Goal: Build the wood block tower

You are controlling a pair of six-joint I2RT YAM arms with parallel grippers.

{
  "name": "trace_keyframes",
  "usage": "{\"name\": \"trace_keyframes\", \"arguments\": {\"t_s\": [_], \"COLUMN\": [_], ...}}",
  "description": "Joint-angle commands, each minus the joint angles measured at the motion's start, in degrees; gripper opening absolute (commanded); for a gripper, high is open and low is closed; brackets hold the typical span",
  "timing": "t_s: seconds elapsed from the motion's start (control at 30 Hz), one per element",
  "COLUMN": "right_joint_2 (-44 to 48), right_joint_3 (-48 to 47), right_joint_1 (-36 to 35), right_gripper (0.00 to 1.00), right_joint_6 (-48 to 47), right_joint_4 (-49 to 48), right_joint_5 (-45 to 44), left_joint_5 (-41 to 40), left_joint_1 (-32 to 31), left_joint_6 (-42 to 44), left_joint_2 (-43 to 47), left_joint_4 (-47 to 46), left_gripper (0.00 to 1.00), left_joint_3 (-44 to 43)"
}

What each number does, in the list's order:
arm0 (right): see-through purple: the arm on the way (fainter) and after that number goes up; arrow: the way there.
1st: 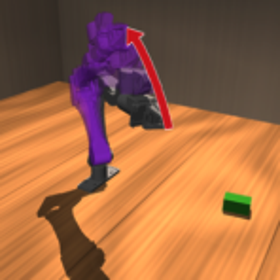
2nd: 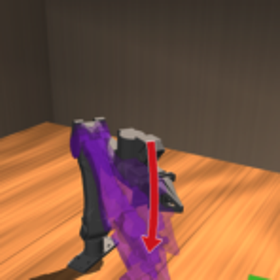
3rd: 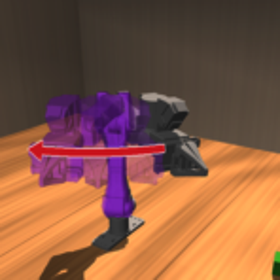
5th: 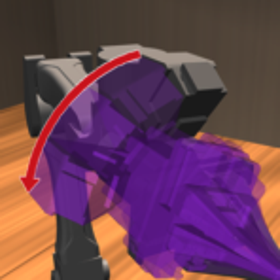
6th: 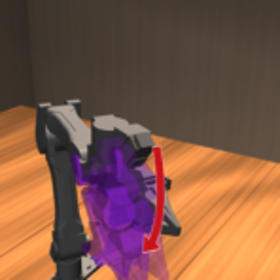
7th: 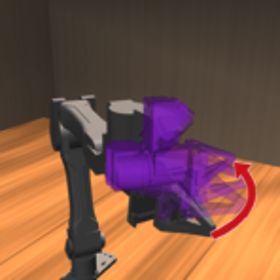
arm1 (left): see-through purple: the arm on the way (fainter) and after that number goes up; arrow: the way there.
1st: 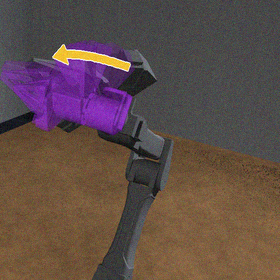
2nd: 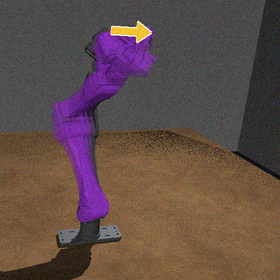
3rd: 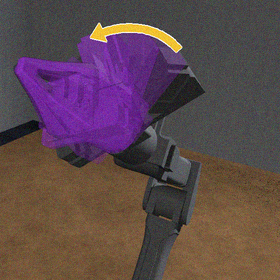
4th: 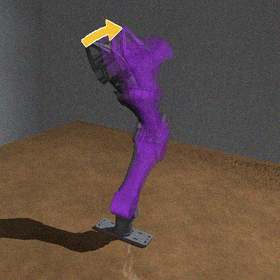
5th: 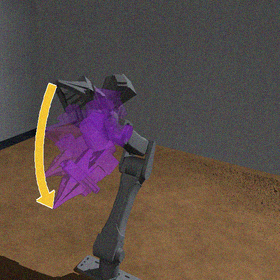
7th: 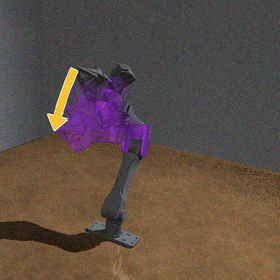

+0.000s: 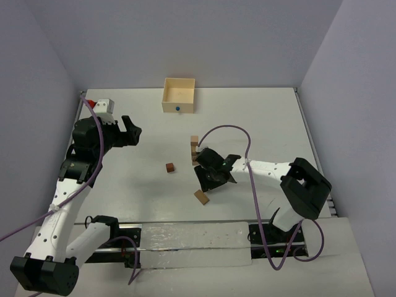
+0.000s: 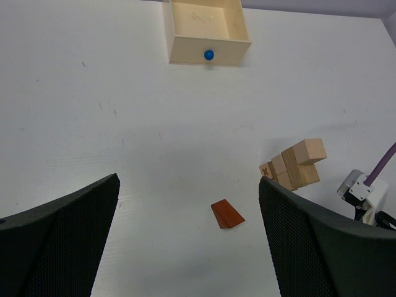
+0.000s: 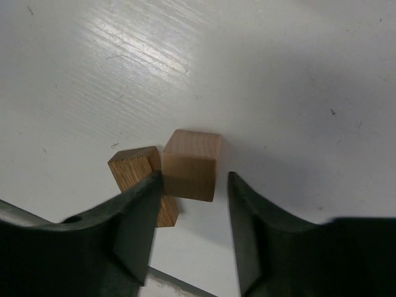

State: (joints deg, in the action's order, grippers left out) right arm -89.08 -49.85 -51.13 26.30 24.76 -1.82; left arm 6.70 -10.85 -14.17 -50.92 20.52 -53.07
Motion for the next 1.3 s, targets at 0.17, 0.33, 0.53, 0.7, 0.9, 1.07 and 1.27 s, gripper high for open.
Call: {"name": "trace_keyframes", "arguments": {"t_s": [0.17,0.33,0.53,0.7,0.9,1.07,1.27], "right_joint_2": [4.2,7.4,10.4,7.1,2.3,-1.0,-4.0], "right_joint_3": [-4.4,-11.9,-20.3,-27.3,-34.0,-37.8,-41.5], "right_joint_1": [0.3,0.3,0.3,0.3,0.3,0.7,0.8], "right_gripper": [0.16,0.00,0.00,0.00,0.00,0.00,0.00], "right_joint_6": [1.0,1.0,4.7,7.8,9.2,10.4,11.2], "right_joint_4": [2.9,11.2,19.4,22.6,25.5,26.8,27.6], "right_joint_5": [-3.3,-2.3,-1.3,-1.5,-5.9,-9.5,-10.8], "left_joint_5": [0.9,1.3,2.2,2.4,2.2,2.0,2.6], "left_joint_1": [0.3,0.3,0.3,0.3,0.3,0.3,0.3], "left_joint_6": [0.4,0.2,-1.4,-2.3,-2.7,-3.3,-4.9], "left_joint_2": [0.9,-0.8,-1.7,-1.7,-2.3,-2.3,-2.0], "left_joint_4": [-2.7,-1.3,-2.3,-2.4,-2.6,-2.9,-2.6], "left_gripper": [0.99,0.99,0.99,0.99,0.99,0.99,0.99], "left_joint_3": [0.5,-1.5,-1.5,-1.6,-2.3,-2.0,-1.5]}}
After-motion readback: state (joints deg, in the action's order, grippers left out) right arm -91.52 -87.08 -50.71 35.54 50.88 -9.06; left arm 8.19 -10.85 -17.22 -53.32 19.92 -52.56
